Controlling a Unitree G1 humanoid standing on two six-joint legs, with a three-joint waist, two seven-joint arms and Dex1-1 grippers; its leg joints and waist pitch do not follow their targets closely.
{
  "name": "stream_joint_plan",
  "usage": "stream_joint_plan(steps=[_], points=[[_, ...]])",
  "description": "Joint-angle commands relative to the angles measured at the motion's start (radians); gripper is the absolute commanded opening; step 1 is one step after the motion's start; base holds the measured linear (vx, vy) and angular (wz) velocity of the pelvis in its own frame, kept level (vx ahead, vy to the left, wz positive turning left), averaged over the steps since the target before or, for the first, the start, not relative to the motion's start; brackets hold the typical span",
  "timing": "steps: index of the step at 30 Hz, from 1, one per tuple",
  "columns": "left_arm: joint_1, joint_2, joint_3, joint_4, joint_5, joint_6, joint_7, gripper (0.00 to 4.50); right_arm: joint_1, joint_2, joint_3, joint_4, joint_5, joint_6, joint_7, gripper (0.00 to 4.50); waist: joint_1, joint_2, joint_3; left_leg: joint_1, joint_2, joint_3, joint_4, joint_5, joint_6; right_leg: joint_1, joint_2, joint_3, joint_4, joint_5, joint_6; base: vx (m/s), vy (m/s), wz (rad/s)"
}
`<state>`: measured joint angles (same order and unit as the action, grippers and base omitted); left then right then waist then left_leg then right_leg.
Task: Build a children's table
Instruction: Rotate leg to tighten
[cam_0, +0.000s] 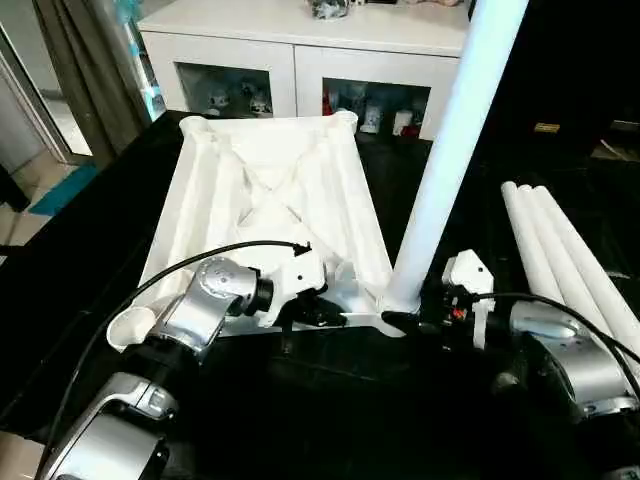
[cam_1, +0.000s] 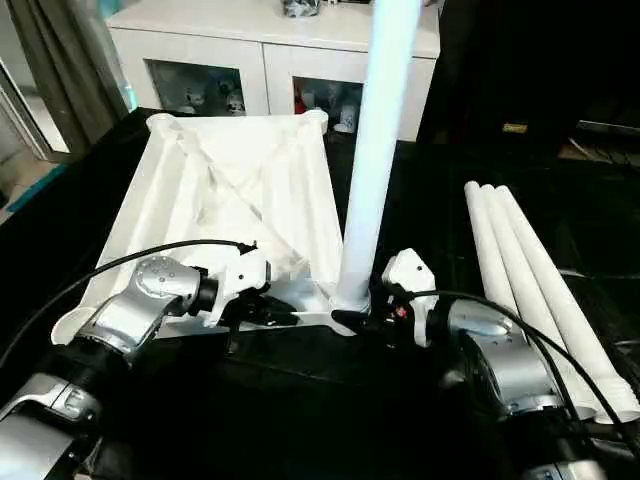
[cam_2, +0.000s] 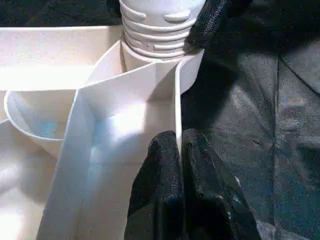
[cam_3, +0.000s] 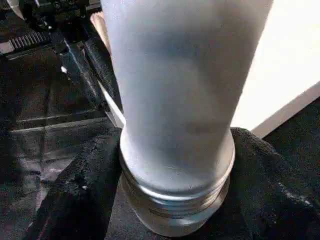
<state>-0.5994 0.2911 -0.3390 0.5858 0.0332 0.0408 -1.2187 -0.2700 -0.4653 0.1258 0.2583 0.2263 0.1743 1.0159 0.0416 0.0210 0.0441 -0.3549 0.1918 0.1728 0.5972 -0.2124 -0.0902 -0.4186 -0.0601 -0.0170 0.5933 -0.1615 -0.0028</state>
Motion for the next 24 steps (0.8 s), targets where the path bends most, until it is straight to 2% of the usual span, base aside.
stream_joint_plan(steps=[1,3,6,7,8,9,10,11,12,13,14,15,16,17,18,19,20,21,23,24], points=[[-0.003,-0.021,0.006,-0.020,-0.027,-0.010,0.007,0.00,0.007,0.020,-0.003,-0.021,0.023,0.016,0.002,2.88,0.000,-0.015,-0.056,-0.005,0.028,-0.001,-0.071,-0.166,0.096,0.059,-0.058,0.026,-0.068,-0.226,-0.244,0.000,0.000,0.00],[-0.005,-0.025,0.006,-0.015,-0.025,-0.008,0.018,0.00,0.009,0.028,-0.008,-0.018,0.024,0.018,-0.008,2.83,0.000,-0.014,-0.056,-0.006,0.027,-0.001,-0.071,-0.168,0.093,0.060,-0.059,0.026,-0.069,-0.233,-0.242,0.000,0.000,0.00],[-0.044,-0.069,0.020,0.053,0.008,0.011,0.139,0.00,-0.005,0.090,-0.041,0.042,-0.004,0.013,-0.144,2.79,-0.003,-0.014,-0.052,-0.003,0.023,0.001,-0.072,-0.185,0.077,0.053,-0.057,0.025,-0.076,-0.281,-0.229,0.000,0.000,0.00],[-0.065,-0.094,0.026,0.089,0.021,0.018,0.194,0.00,-0.014,0.125,-0.053,0.070,-0.022,0.005,-0.221,2.78,-0.005,-0.017,-0.054,-0.004,0.020,0.000,-0.071,-0.186,0.065,0.057,-0.058,0.025,-0.078,-0.310,-0.216,0.000,0.000,0.00],[-0.084,-0.121,0.031,0.118,0.034,0.028,0.248,0.00,-0.024,0.163,-0.067,0.096,-0.033,0.007,-0.303,2.77,-0.004,-0.013,-0.054,-0.001,0.020,-0.002,-0.072,-0.186,0.054,0.055,-0.057,0.025,-0.079,-0.326,-0.207,0.000,0.000,0.00],[-0.104,-0.149,0.035,0.146,0.046,0.041,0.306,0.00,-0.036,0.198,-0.078,0.123,-0.047,0.011,-0.383,2.77,-0.007,-0.015,-0.053,-0.003,0.019,-0.001,-0.073,-0.190,0.053,0.054,-0.056,0.025,-0.082,-0.338,-0.202,0.000,0.000,0.00],[-0.117,-0.169,0.036,0.167,0.055,0.049,0.346,0.00,-0.044,0.221,-0.082,0.142,-0.061,0.009,-0.437,2.77,-0.010,-0.015,-0.055,-0.006,0.018,-0.004,-0.073,-0.182,0.042,0.058,-0.057,0.024,-0.080,-0.341,-0.191,0.000,0.000,0.00],[-0.123,-0.176,0.038,0.174,0.057,0.054,0.362,0.00,-0.048,0.228,-0.081,0.149,-0.070,0.007,-0.457,2.77,-0.012,-0.011,-0.054,-0.007,0.016,-0.005,-0.074,-0.181,0.042,0.058,-0.056,0.024,-0.081,-0.340,-0.189,0.000,0.000,0.00],[-0.126,-0.181,0.039,0.179,0.058,0.058,0.372,0.00,-0.050,0.233,-0.080,0.153,-0.076,0.005,-0.470,2.77,-0.012,-0.012,-0.055,-0.006,0.016,-0.004,-0.073,-0.183,0.044,0.058,-0.056,0.024,-0.082,-0.340,-0.187,0.000,0.000,0.00],[-0.137,-0.200,0.044,0.195,0.061,0.073,0.406,0.00,-0.059,0.250,-0.076,0.171,-0.096,0.006,-0.519,2.77,-0.013,-0.015,-0.049,-0.007,0.017,-0.004,-0.076,-0.207,0.047,0.056,-0.056,0.024,-0.087,-0.370,-0.181,0.000,0.000,0.00],[-0.151,-0.226,0.051,0.215,0.061,0.084,0.450,0.00,-0.075,0.281,-0.081,0.196,-0.110,0.025,-0.588,2.76,-0.016,-0.007,-0.046,-0.005,0.015,-0.006,-0.078,-0.242,0.044,0.054,-0.057,0.022,-0.092,-0.424,-0.170,0.000,0.000,0.00],[-0.161,-0.244,0.055,0.228,0.061,0.091,0.480,0.00,-0.086,0.304,-0.085,0.214,-0.119,0.040,-0.637,2.76,-0.022,-0.010,-0.046,-0.004,0.013,-0.005,-0.078,-0.256,0.040,0.050,-0.055,0.021,-0.097,-0.456,-0.160,0.000,0.000,0.00],[-0.171,-0.264,0.054,0.240,0.064,0.095,0.503,0.00,-0.100,0.330,-0.078,0.232,-0.131,0.050,-0.672,2.76,-0.034,-0.012,-0.044,0.000,0.006,-0.011,-0.076,-0.306,0.028,0.044,-0.054,0.013,-0.109,-0.590,-0.116,-0.062,-0.001,-0.04],[-0.179,-0.281,0.050,0.253,0.068,0.095,0.518,0.00,-0.111,0.355,-0.066,0.244,-0.141,0.045,-0.675,2.76,-0.035,-0.006,-0.043,0.004,0.004,-0.012,-0.075,-0.316,0.029,0.040,-0.054,0.011,-0.115,-0.627,-0.101,-0.068,-0.002,-0.02],[-0.179,-0.281,0.050,0.253,0.068,0.095,0.518,0.00,-0.111,0.355,-0.066,0.244,-0.141,0.045,-0.675,2.76,-0.038,-0.009,-0.042,0.007,0.002,-0.013,-0.072,-0.332,0.038,0.034,-0.055,0.008,-0.128,-0.678,-0.077,-0.068,-0.002,-0.02],[-0.186,-0.291,0.050,0.266,0.072,0.088,0.522,0.00,-0.116,0.367,-0.060,0.251,-0.148,0.035,-0.673,2.76,-0.037,-0.008,-0.043,0.008,0.003,-0.014,-0.073,-0.331,0.044,0.035,-0.057,0.008,-0.131,-0.683,-0.072,0.000,0.000,0.00],[-0.190,-0.296,0.050,0.275,0.074,0.080,0.523,0.00,-0.119,0.374,-0.058,0.255,-0.149,0.021,-0.667,3.11,-0.037,-0.005,-0.048,0.002,0.007,-0.017,-0.080,-0.310,0.052,0.042,-0.059,0.006,-0.128,-0.637,-0.078,0.000,0.000,0.00],[-0.191,-0.300,0.052,0.278,0.072,0.076,0.518,0.00,-0.121,0.377,-0.059,0.257,-0.148,0.006,-0.662,3.11,-0.038,-0.006,-0.049,-0.004,0.009,-0.018,-0.084,-0.296,0.055,0.047,-0.057,0.005,-0.125,-0.603,-0.084,0.000,0.000,0.00],[-0.186,-0.295,0.053,0.271,0.068,0.063,0.496,0.00,-0.121,0.373,-0.064,0.245,-0.125,-0.013,-0.624,3.48,-0.035,-0.003,-0.050,-0.003,0.015,-0.016,-0.087,-0.297,0.064,0.047,-0.059,0.000,-0.121,-0.527,-0.116,0.000,0.000,0.00],[-0.181,-0.286,0.051,0.265,0.066,0.052,0.478,0.00,-0.121,0.361,-0.063,0.237,-0.126,-0.021,-0.613,3.52,-0.035,-0.004,-0.050,-0.004,0.015,-0.015,-0.087,-0.293,0.067,0.049,-0.060,0.000,-0.119,-0.506,-0.125,0.000,0.000,0.00]])
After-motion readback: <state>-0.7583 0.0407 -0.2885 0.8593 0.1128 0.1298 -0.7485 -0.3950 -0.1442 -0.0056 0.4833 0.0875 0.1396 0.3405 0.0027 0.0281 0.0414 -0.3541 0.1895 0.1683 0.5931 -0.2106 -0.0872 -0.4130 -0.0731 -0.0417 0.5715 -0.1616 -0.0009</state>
